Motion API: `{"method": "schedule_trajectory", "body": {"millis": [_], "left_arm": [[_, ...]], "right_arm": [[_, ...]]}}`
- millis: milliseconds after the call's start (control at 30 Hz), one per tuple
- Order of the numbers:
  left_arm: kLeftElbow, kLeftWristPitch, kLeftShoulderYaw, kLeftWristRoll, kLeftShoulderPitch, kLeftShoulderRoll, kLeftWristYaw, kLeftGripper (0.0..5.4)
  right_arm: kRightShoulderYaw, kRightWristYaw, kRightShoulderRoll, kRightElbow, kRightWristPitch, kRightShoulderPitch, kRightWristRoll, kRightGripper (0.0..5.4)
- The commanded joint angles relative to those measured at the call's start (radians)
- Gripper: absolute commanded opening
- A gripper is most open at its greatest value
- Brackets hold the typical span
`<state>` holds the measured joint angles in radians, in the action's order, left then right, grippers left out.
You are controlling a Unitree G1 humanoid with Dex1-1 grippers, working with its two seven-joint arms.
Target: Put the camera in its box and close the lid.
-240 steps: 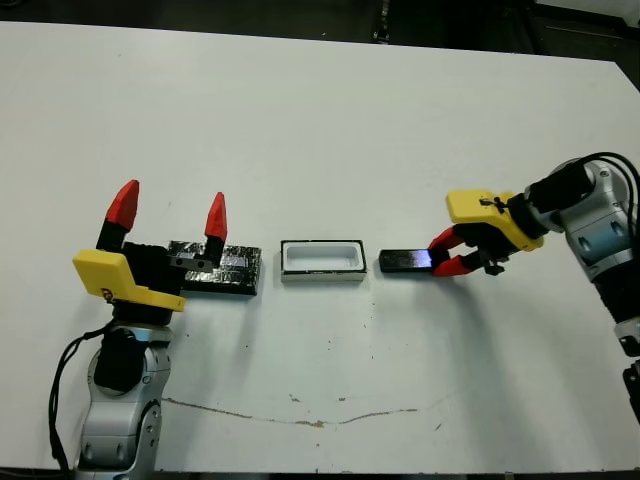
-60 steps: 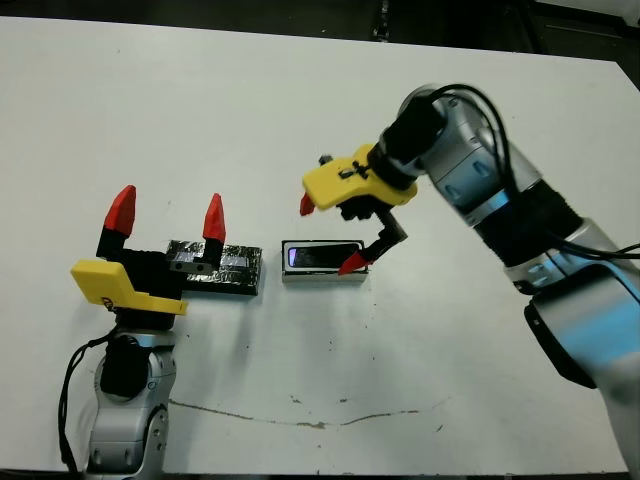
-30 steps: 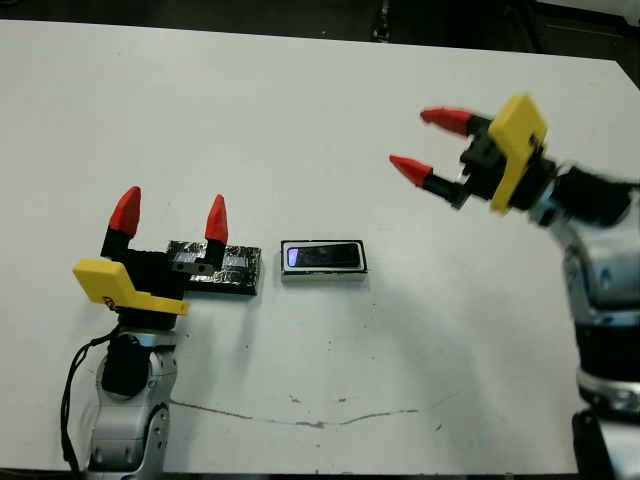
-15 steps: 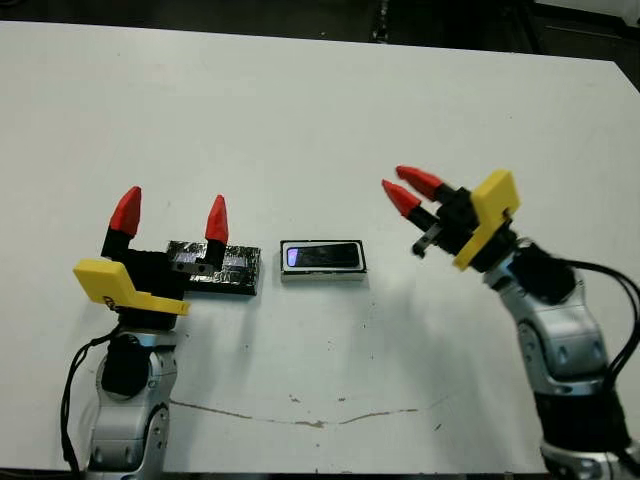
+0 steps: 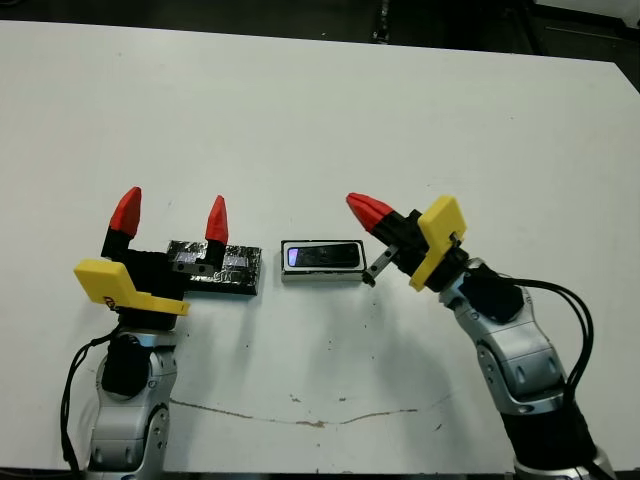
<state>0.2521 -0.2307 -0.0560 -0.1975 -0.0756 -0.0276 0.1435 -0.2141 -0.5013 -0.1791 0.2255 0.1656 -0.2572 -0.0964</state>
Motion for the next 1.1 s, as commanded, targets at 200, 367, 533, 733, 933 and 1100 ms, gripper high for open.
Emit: {"method": "schedule_trajectory", "body": {"millis": [200,367,533,733,933,1100], "left_arm": [[-0.005,0.0,0.0,0.0,-0.013,0.001,0.0,5.4],[-0.004,-0.004,0.002,0.005,-0.015,0.001,0.0,5.4],[-0.007,-0.006,0.002,-0.002,-0.015,0.003,0.003,5.4],[-0.009,-0.007,0.001,0.002,-0.013,0.0,0.004,5.4],[-0.009,-0.009,0.0,0.0,-0.014,-0.002,0.006,5.4],[-0.001,0.0,0.0,-0.008,-0.016,0.0,0.004,5.4]], "right_arm": [[-0.048,0.031,0.009,-0.051,-0.006,0.024,0.049,0.01],[-0.067,0.044,0.01,-0.098,0.008,0.018,0.078,0.01],[-0.078,0.055,0.008,-0.16,-0.015,0.02,0.11,0.01],[-0.084,0.058,0.01,-0.214,-0.013,0.035,0.126,0.01],[-0.074,0.061,0.003,-0.237,-0.002,0.065,0.113,0.01],[-0.074,0.049,-0.037,-0.237,-0.004,0.089,0.134,0.01]]}}
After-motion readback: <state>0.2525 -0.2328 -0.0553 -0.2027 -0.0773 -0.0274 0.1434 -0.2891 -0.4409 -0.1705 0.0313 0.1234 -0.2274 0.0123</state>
